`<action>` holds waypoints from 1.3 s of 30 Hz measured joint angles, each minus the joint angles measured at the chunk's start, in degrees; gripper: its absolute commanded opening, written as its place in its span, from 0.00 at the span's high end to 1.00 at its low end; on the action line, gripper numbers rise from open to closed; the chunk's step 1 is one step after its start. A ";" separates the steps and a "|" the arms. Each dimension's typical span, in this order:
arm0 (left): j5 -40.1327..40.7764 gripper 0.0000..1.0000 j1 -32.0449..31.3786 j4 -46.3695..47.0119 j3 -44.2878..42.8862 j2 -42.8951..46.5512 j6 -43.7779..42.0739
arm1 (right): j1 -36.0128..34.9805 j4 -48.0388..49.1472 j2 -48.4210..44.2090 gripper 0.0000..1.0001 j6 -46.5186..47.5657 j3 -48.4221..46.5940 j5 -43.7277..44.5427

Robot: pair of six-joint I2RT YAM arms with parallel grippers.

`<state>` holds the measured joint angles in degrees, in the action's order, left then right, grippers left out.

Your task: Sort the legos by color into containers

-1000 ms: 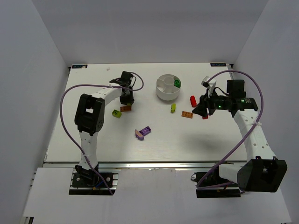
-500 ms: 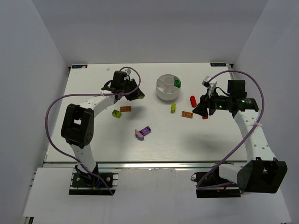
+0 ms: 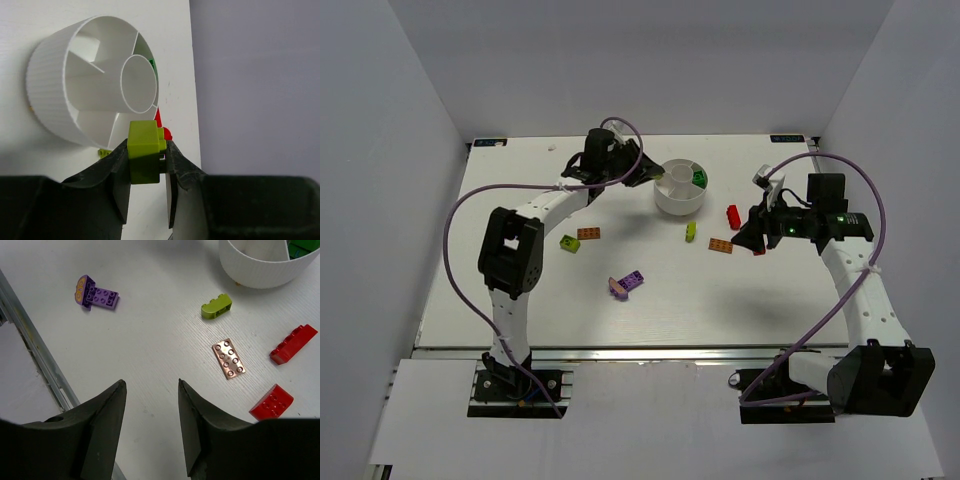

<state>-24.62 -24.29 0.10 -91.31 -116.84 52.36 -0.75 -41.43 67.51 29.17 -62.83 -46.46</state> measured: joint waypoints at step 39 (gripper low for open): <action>6.29 0.54 -2.40 -9.25 -13.99 -10.38 1.42 | 2.62 0.98 -1.18 0.48 -0.85 0.76 -0.22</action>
<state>-18.33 -26.70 -9.15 -105.30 -127.22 53.78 1.87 -40.45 66.32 28.32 -62.06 -46.68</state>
